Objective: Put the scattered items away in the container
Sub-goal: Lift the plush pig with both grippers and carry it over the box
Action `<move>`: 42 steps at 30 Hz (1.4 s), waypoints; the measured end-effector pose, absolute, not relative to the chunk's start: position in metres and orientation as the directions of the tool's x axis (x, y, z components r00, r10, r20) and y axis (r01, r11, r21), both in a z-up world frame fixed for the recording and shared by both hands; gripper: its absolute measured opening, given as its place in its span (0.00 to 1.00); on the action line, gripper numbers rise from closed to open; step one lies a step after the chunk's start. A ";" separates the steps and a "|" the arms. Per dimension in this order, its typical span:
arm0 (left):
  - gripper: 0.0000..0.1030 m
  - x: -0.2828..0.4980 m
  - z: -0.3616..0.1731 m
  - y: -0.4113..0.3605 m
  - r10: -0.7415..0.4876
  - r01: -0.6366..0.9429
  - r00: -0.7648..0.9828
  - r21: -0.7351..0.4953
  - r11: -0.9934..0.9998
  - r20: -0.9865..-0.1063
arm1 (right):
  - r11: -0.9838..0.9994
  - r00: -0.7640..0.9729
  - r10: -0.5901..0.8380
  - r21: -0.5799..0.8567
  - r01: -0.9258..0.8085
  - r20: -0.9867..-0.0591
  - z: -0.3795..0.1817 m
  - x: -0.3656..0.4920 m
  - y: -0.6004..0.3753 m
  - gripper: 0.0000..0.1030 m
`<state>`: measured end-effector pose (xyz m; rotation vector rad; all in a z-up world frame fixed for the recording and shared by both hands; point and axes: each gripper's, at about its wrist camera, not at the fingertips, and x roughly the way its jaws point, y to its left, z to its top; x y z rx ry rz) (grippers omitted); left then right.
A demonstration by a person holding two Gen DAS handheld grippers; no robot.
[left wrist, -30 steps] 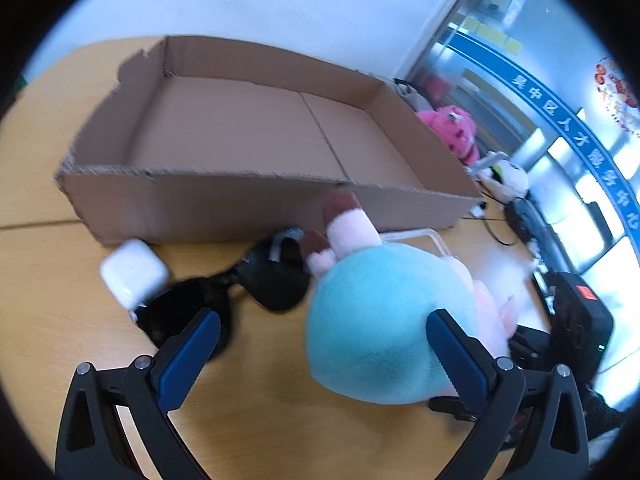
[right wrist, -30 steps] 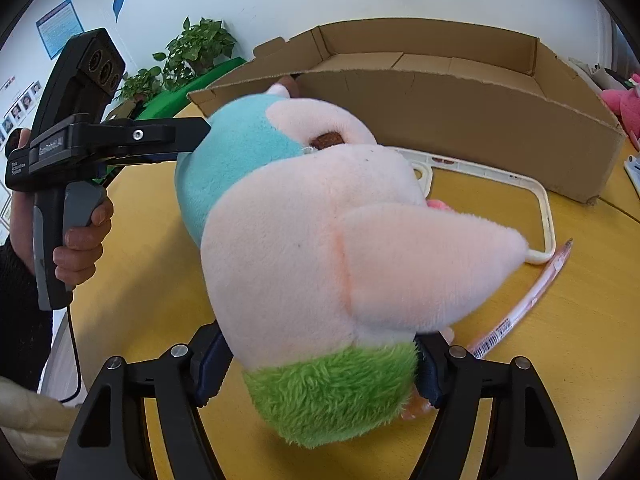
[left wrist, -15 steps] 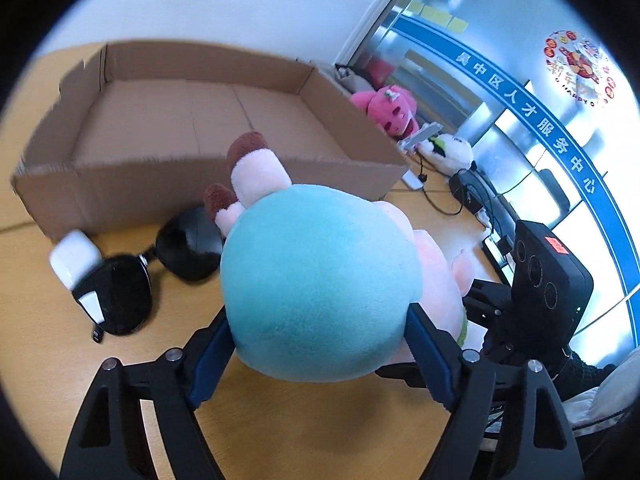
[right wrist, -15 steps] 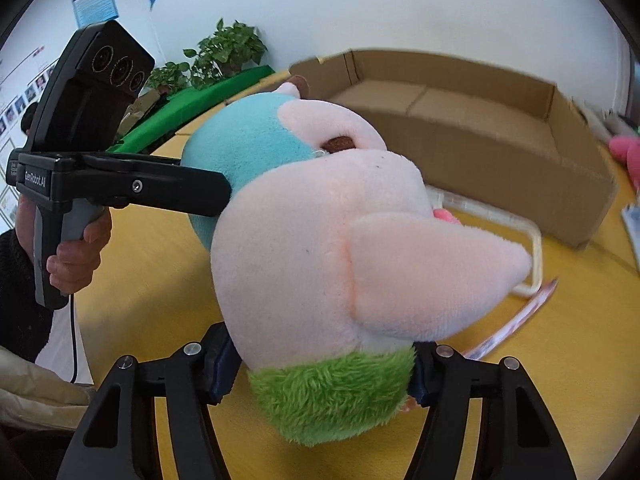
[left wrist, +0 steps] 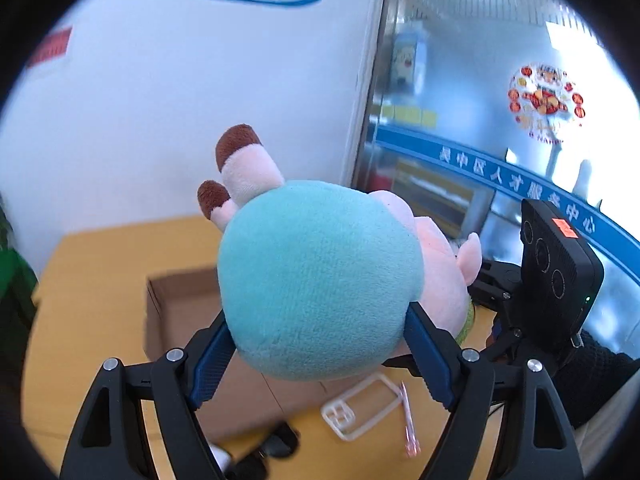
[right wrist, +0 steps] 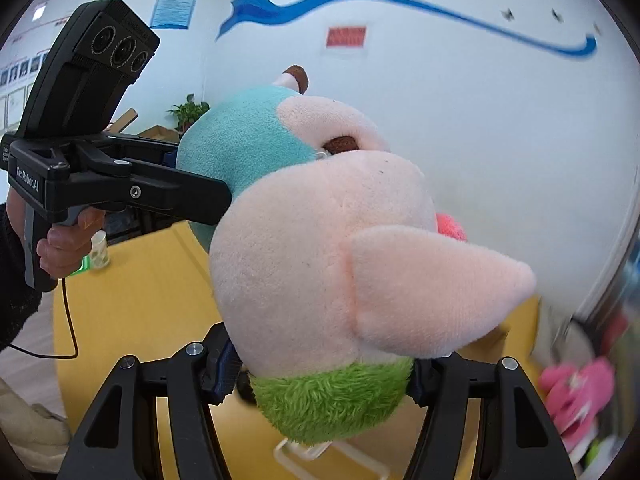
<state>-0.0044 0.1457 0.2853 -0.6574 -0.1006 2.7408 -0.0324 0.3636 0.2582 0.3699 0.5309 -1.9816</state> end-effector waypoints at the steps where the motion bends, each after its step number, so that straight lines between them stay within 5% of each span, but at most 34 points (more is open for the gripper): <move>1: 0.79 -0.010 0.300 0.141 0.312 -0.281 -0.855 -0.134 -0.950 -0.415 | -0.386 -0.446 -0.768 -0.222 0.895 -0.460 0.276 -0.040 0.358 0.67; 9: 0.79 -0.063 0.369 0.127 0.162 -0.164 -0.920 -0.024 -0.986 -0.356 | -0.305 -0.418 -0.770 -0.297 0.905 -0.482 0.364 -0.104 0.306 0.67; 14: 0.77 -0.117 0.361 0.118 0.097 -0.101 -0.901 -0.013 -0.995 -0.422 | -0.315 -0.446 -0.702 -0.319 0.894 -0.555 0.358 -0.152 0.263 0.67; 26: 0.72 -0.209 0.301 0.078 0.094 -0.074 -0.837 -0.059 -0.996 -0.539 | -0.318 -0.414 -0.643 -0.267 0.910 -0.645 0.282 -0.238 0.208 0.66; 42: 0.71 -0.275 0.129 0.039 0.163 -0.016 -0.630 -0.197 -0.980 -0.760 | -0.303 -0.247 -0.566 -0.080 0.949 -0.786 0.082 -0.310 0.174 0.65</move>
